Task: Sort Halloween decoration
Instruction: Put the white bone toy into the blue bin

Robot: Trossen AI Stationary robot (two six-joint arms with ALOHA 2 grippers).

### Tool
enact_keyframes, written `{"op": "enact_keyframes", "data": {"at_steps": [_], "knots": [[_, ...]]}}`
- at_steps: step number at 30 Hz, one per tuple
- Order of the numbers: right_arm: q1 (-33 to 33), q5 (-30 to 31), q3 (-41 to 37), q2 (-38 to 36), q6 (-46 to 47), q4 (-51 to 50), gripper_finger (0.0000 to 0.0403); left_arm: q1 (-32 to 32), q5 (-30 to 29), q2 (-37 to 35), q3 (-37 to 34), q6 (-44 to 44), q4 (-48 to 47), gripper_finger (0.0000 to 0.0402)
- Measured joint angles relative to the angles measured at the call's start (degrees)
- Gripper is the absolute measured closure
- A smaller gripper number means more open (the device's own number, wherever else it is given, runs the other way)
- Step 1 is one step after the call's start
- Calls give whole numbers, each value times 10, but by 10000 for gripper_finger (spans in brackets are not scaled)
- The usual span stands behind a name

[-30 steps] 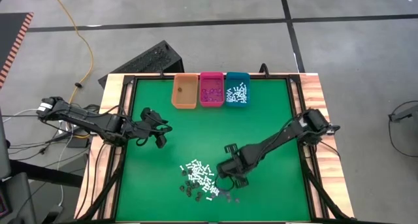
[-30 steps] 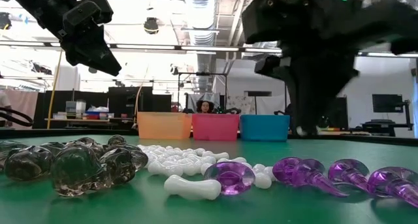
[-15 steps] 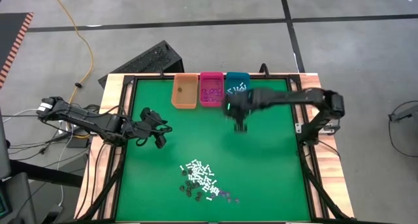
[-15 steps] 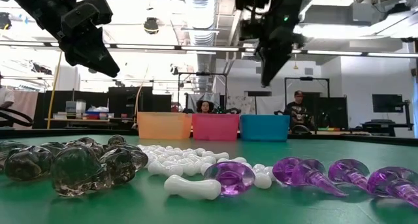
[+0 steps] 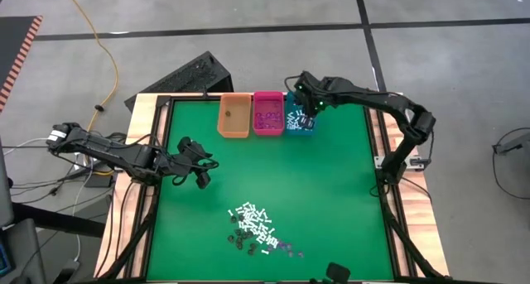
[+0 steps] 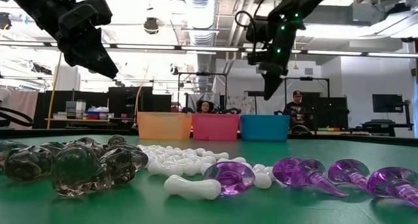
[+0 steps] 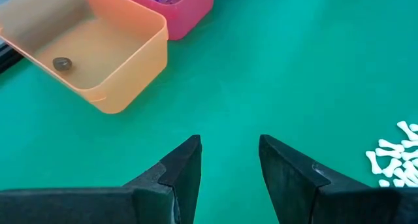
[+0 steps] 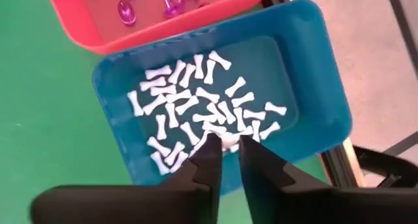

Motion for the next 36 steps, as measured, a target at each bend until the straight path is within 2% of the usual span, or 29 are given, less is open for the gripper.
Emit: {"op": "enact_keyframes", "data": {"at_steps": [7, 11, 14, 20, 22, 24, 30, 36], "knots": [[10, -2, 0, 17, -5, 21, 234, 0, 0, 0, 0, 0, 0, 257], [44, -71, 0, 15, 25, 20, 211, 0, 0, 0, 0, 0, -2, 257], [102, -113, 1, 13, 50, 30, 211, 0, 0, 0, 0, 1, -2, 257], [262, -121, 1, 22, 77, 90, 219, 0, 0, 0, 0, 0, -2, 257], [315, -89, 1, 27, 101, 125, 221, 0, 0, 0, 0, -3, -2, 257], [363, -31, 1, 41, 137, 147, 222, 0, 0, 0, 0, -7, -2, 257], [473, 110, 1, 77, 297, 197, 223, 0, 0, 0, 0, -11, -2, 257], [529, 131, 42, 160, 407, 217, 223, 0, 1, 0, 0, -18, 4, 257]]}}
